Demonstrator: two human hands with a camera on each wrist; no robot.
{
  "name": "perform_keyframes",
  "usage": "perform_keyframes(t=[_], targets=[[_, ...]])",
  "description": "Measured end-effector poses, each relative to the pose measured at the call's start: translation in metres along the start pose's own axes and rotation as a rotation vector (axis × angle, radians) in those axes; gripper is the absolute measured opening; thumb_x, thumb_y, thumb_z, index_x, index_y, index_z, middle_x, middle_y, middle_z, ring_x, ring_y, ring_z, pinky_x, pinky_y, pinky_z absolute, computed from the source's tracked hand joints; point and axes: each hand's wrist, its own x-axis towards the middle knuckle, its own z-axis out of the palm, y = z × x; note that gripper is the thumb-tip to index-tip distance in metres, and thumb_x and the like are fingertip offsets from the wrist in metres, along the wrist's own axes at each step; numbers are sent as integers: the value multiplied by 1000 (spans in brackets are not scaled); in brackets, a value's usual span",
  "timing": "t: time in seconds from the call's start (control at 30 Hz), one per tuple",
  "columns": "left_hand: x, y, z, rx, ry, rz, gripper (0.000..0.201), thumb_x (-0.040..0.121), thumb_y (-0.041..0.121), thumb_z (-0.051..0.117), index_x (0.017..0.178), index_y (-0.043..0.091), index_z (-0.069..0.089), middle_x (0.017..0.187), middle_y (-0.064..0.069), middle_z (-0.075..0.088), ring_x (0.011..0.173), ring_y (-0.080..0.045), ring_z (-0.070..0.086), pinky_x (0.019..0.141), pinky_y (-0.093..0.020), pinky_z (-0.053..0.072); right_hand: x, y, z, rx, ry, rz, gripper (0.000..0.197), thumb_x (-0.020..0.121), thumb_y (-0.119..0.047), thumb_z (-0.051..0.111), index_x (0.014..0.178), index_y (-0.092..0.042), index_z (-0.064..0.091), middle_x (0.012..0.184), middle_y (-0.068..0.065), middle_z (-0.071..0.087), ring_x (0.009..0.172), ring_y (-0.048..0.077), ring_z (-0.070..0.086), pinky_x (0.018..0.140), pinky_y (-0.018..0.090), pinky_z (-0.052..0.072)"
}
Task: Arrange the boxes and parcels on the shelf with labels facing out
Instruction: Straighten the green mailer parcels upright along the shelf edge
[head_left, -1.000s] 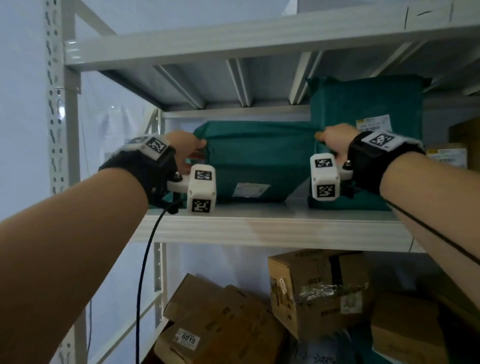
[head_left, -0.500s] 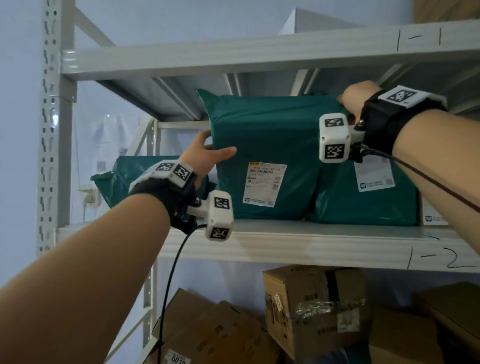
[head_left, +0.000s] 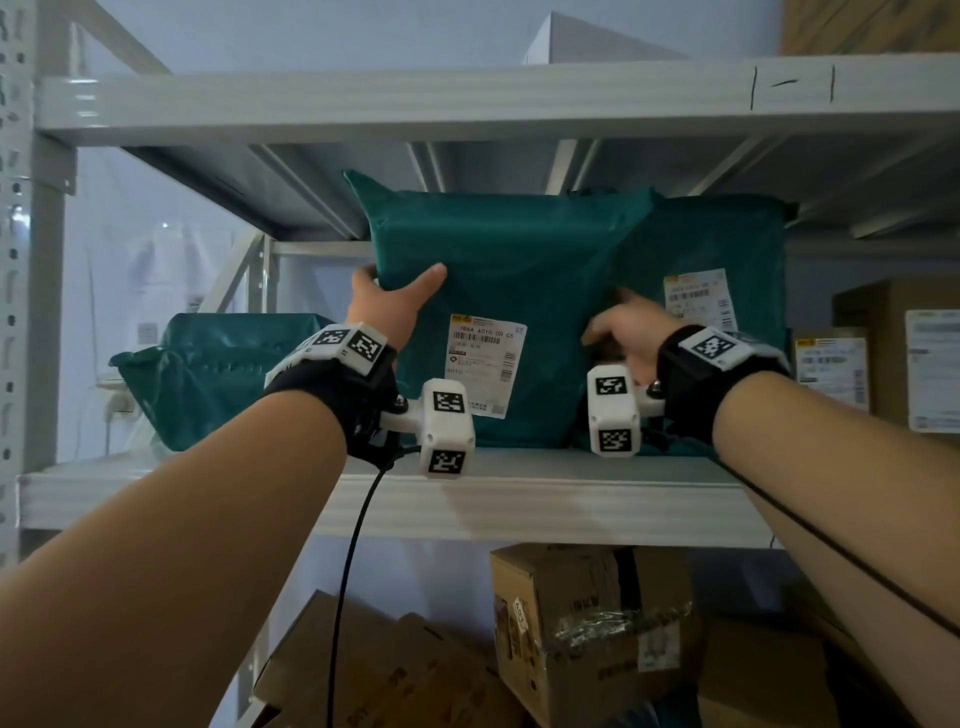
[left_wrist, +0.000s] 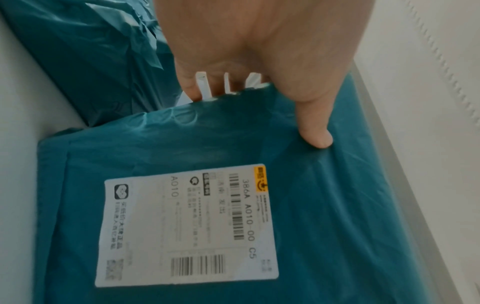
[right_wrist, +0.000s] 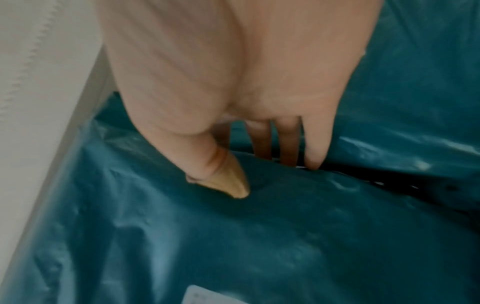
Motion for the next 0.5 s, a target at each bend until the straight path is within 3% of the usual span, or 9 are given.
perform_keyframes(t=[0.07, 0.17, 0.27, 0.4, 0.5], targets=[[2, -1, 1, 31, 31, -6, 82, 68, 51, 74, 133, 17, 37, 119, -5, 60, 102, -26, 64, 91, -46, 54, 5, 12, 2, -25, -38, 36, 46, 84, 6, 55, 126, -15, 53, 109, 6, 67, 103, 28, 62, 82, 42, 55], [2, -2, 1, 85, 75, -22, 83, 66, 57, 72, 129, 13, 41, 109, -2, 60, 97, -24, 64, 89, -43, 54, 7, 20, 4, -12, -50, 54, 51, 82, -21, 70, 130, -20, 53, 122, 3, 65, 112, 26, 61, 97, 48, 49], [3, -12, -5, 225, 55, -90, 86, 56, 64, 70, 122, 10, 55, 110, -6, 68, 94, -27, 67, 88, -43, 55, 12, 22, 3, 4, -22, 43, 57, 77, -37, 73, 128, -20, 54, 126, 3, 63, 114, 27, 61, 98, 47, 49], [-3, -28, -8, 397, -33, -190, 58, 81, 53, 59, 119, 9, 57, 113, -7, 64, 103, -29, 62, 91, -32, 48, 11, 14, 9, -114, 81, 44, 62, 76, -50, 70, 126, -15, 54, 121, 1, 59, 112, 23, 58, 92, 38, 53], [-1, -31, -5, 357, 47, -175, 60, 85, 55, 51, 127, 11, 53, 121, -8, 62, 106, -29, 61, 97, -36, 47, 12, 14, 14, -213, 182, -52, 49, 80, -49, 66, 113, -13, 59, 104, 3, 58, 108, 26, 59, 90, 41, 54]])
